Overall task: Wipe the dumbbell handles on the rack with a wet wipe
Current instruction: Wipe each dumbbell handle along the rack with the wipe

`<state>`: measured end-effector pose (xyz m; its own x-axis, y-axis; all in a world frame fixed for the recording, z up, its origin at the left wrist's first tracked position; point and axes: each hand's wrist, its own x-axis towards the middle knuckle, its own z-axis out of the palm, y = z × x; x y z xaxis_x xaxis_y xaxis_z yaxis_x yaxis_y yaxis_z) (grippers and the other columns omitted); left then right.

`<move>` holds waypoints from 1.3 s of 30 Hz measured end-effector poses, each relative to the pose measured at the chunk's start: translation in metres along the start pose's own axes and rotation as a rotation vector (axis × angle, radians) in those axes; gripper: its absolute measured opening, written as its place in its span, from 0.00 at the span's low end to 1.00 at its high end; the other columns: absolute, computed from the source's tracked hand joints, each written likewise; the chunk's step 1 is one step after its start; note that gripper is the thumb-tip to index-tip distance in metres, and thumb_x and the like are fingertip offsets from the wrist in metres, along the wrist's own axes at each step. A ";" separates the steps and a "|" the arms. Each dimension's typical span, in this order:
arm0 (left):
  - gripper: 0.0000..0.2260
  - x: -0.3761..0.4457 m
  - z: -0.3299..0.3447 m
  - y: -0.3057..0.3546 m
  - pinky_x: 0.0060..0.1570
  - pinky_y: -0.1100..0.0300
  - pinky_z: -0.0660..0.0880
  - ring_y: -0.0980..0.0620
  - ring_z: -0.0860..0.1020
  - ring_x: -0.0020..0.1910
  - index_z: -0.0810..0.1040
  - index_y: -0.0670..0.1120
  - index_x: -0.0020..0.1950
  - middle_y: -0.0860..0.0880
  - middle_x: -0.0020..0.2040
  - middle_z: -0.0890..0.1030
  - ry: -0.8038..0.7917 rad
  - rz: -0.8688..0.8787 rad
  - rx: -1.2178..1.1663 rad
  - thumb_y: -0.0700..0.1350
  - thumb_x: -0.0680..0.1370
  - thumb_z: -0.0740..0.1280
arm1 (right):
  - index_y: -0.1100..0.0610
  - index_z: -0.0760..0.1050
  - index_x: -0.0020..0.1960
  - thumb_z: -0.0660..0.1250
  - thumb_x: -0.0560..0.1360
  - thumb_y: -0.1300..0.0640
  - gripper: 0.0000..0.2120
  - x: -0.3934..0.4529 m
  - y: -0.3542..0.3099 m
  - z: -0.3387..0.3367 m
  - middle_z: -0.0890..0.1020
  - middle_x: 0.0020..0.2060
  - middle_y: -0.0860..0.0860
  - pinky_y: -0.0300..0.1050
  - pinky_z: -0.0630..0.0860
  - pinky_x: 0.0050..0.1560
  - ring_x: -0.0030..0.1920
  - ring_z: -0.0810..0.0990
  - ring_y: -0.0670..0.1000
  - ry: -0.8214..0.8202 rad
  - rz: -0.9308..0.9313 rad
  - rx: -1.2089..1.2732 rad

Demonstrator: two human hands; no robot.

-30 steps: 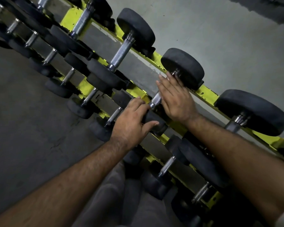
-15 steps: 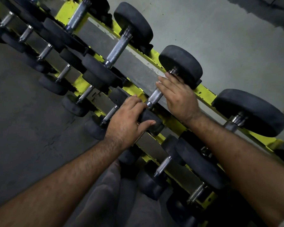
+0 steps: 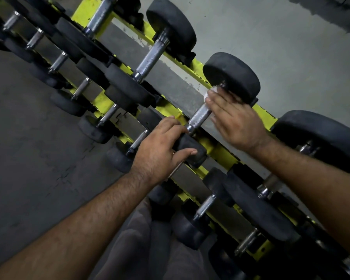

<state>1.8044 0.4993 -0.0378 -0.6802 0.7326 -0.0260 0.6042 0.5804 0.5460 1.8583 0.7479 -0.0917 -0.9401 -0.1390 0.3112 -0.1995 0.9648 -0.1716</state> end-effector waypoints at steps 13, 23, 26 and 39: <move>0.26 0.000 0.003 0.004 0.60 0.59 0.71 0.50 0.68 0.71 0.78 0.46 0.61 0.49 0.62 0.76 0.019 -0.009 -0.009 0.64 0.74 0.67 | 0.64 0.67 0.76 0.55 0.83 0.56 0.23 -0.005 -0.039 0.013 0.70 0.74 0.60 0.58 0.57 0.78 0.78 0.63 0.59 -0.146 -0.137 0.118; 0.24 -0.002 0.001 0.007 0.62 0.58 0.70 0.50 0.67 0.72 0.77 0.46 0.63 0.49 0.63 0.76 0.008 -0.028 -0.013 0.60 0.74 0.71 | 0.62 0.70 0.74 0.55 0.83 0.58 0.22 0.002 -0.029 0.006 0.74 0.72 0.58 0.56 0.60 0.77 0.76 0.67 0.57 -0.222 -0.246 0.135; 0.25 -0.003 0.000 0.007 0.61 0.60 0.68 0.50 0.66 0.73 0.77 0.46 0.64 0.49 0.63 0.75 -0.002 -0.041 -0.005 0.61 0.75 0.70 | 0.61 0.69 0.75 0.55 0.83 0.59 0.21 0.009 -0.008 -0.004 0.72 0.73 0.57 0.60 0.69 0.70 0.77 0.65 0.57 -0.108 0.002 0.097; 0.24 -0.004 0.006 0.007 0.65 0.51 0.72 0.47 0.71 0.67 0.78 0.43 0.59 0.46 0.59 0.77 0.049 0.020 0.009 0.61 0.75 0.70 | 0.63 0.67 0.76 0.56 0.80 0.60 0.24 -0.004 -0.043 -0.002 0.71 0.73 0.59 0.59 0.58 0.78 0.77 0.63 0.59 -0.229 -0.095 0.154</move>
<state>1.8136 0.5026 -0.0388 -0.6875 0.7257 0.0259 0.6213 0.5694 0.5383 1.8709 0.7075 -0.0842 -0.9496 -0.2908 0.1169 -0.3128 0.9021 -0.2973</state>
